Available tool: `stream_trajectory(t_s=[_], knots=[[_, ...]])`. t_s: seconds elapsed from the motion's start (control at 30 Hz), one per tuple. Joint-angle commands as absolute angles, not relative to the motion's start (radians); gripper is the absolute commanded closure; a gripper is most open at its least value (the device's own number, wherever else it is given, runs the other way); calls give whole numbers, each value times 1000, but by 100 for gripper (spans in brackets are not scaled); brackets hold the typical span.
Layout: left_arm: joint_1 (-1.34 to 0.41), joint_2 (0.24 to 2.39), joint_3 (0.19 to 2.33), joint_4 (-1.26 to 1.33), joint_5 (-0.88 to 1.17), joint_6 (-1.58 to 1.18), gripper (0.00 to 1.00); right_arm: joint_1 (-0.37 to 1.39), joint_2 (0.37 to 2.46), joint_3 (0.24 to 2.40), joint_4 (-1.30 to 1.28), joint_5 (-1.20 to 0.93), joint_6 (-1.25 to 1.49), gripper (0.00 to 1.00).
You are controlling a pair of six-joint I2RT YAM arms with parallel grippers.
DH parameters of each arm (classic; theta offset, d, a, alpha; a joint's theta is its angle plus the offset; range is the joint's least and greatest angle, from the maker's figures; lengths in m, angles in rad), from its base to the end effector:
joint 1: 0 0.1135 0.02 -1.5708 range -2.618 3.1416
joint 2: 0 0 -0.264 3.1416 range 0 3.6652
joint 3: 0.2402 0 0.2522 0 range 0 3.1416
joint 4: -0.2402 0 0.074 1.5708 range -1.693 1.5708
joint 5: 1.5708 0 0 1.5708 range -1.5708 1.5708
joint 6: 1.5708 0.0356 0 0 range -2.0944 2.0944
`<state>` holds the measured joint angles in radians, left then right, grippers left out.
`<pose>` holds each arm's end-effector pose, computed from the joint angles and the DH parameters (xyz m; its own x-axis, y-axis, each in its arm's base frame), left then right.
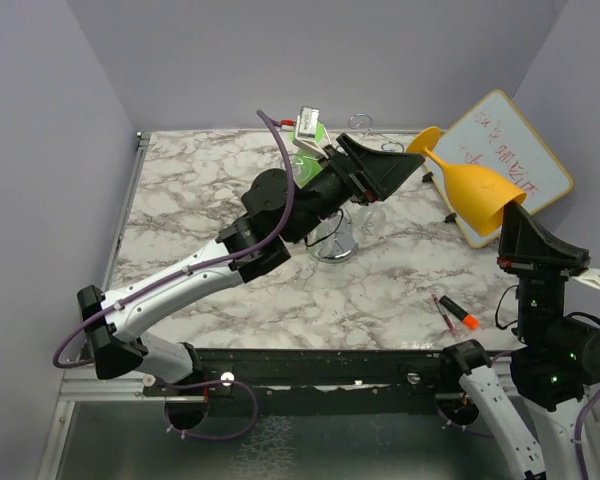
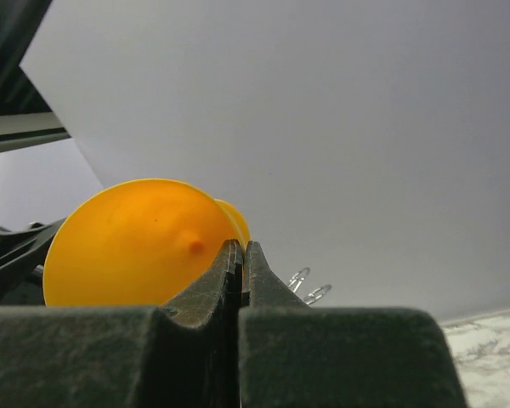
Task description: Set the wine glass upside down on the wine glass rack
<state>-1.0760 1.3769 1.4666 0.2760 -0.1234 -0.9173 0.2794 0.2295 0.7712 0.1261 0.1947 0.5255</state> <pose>0.1510 -0.2706 0.4933 -0.5469 -0.6458 -0.5328 0.6326 0.0981 -0.7682 0.0282 0.0009 0.4187 0.4525 0.6418 -0.6191 -0.4063 0.7664 0.4975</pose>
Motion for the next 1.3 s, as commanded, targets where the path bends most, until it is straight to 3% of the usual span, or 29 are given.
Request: stream_trajectory(t_s=[0.0, 0.1, 0.47, 0.93, 1.0, 1.13, 1.27], knots=[[-1083, 1439, 1515, 324, -133, -1191, 1, 276, 254, 752, 264, 72, 536, 99], [-1083, 1472, 1540, 325, -127, -1255, 7, 276, 276, 754, 284, 55, 537, 99], [-1083, 1510, 1552, 379, -292, -1327, 47, 276, 311, 737, 326, 7, 525, 99], [-1081, 1563, 1619, 463, -320, -1320, 54, 276, 350, 701, 425, -119, 505, 99], [-1081, 1574, 1635, 466, -302, -1289, 63, 277, 354, 710, 410, -139, 488, 99], [-1080, 1579, 1631, 471, -277, -1239, 96, 276, 355, 721, 382, -148, 464, 99], [-1073, 1573, 1600, 518, -275, -1171, 100, 276, 364, 743, 329, -141, 461, 98]])
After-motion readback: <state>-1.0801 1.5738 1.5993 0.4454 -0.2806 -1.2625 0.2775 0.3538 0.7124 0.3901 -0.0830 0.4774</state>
